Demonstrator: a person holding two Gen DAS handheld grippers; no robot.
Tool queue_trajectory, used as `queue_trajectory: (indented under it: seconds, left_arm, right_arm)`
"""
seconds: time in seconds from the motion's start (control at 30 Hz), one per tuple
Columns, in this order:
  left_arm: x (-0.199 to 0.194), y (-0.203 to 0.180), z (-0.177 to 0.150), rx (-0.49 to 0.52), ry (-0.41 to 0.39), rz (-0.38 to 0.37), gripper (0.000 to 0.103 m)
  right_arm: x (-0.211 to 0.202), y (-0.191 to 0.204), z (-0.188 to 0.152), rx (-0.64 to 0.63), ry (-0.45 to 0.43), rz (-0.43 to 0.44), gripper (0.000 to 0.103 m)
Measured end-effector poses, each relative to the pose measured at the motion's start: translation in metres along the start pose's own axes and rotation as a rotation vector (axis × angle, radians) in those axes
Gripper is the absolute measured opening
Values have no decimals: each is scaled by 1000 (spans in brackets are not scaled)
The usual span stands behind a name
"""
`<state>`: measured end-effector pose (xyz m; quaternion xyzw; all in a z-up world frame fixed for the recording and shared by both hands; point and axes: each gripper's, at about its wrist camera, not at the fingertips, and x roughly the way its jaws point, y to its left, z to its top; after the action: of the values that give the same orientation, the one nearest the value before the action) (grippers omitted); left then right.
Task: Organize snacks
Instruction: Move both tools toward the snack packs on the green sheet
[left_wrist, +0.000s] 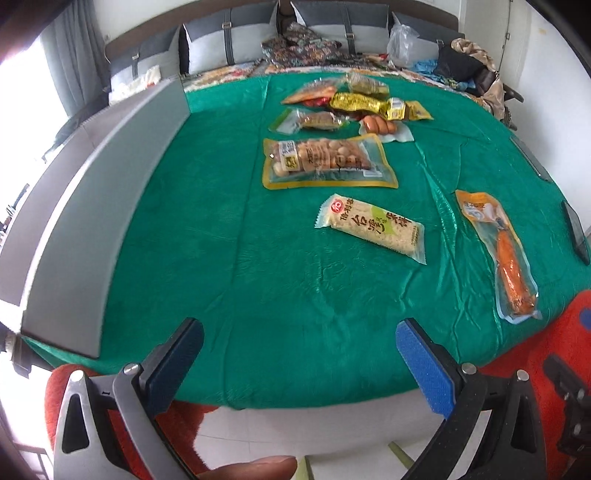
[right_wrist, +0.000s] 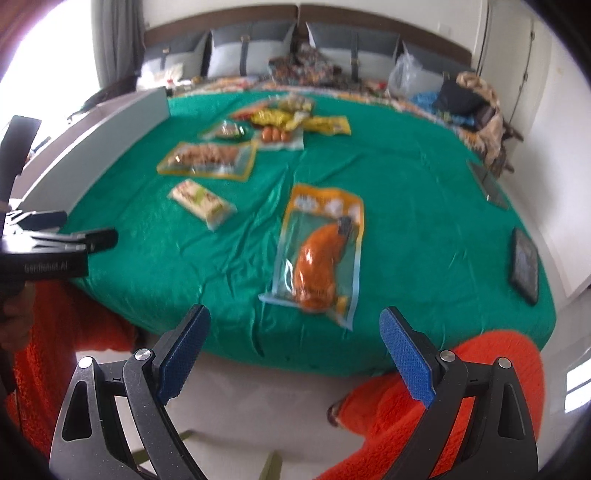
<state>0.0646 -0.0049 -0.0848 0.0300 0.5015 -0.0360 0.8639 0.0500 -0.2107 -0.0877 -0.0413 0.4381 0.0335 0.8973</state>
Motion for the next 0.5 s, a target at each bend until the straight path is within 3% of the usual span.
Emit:
queue_trajectory:
  seconds: [0.27,0.5]
  left_arm:
    - [47,-4,9,-44,84,-5,103]
    - [60,1,13,-90,103,7,103]
  right_arm:
    - [40,-26,-10,119,186,39,95]
    - [67,-32,5,90,207,11,95]
